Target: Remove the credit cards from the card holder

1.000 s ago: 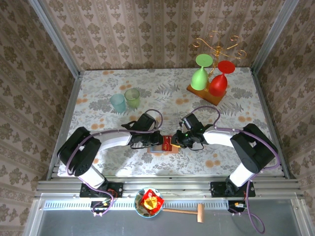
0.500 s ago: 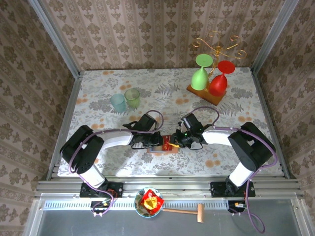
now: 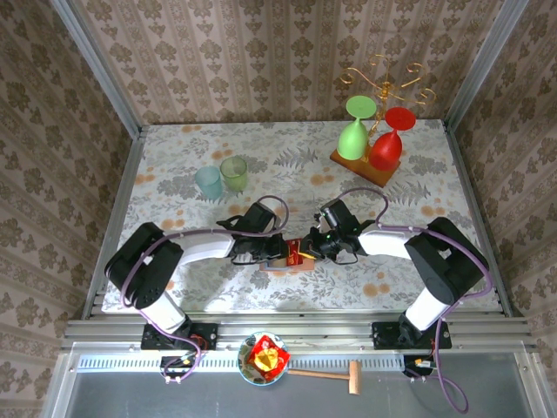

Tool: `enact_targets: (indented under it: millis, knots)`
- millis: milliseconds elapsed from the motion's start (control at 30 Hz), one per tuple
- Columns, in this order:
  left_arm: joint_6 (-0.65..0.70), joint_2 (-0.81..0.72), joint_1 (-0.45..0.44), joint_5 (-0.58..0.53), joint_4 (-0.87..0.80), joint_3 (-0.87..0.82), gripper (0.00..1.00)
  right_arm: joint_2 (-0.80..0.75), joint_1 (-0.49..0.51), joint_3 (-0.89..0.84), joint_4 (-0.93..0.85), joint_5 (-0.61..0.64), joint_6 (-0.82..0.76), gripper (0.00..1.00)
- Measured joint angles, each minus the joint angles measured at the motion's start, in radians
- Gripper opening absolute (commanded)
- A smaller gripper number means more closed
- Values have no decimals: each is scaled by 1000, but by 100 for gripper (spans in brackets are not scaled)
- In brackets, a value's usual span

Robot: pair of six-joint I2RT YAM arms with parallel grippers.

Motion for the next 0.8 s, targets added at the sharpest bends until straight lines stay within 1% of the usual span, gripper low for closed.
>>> enact_targets:
  millis: [333,433,667,800]
  knots:
    - [2,-132,37,-31,-14,-33,28,-66,0,0,-47,17,-9,8]
    - [11,-164,45,-51,-37,-43,34,-74,0,0,-64,30,-13,8]
    - [28,-178,75,-79,-74,-85,43,-74,0,0,-77,31,-25,8]
    - [31,-177,84,-79,-79,-97,45,-74,0,0,-78,31,-28,8]
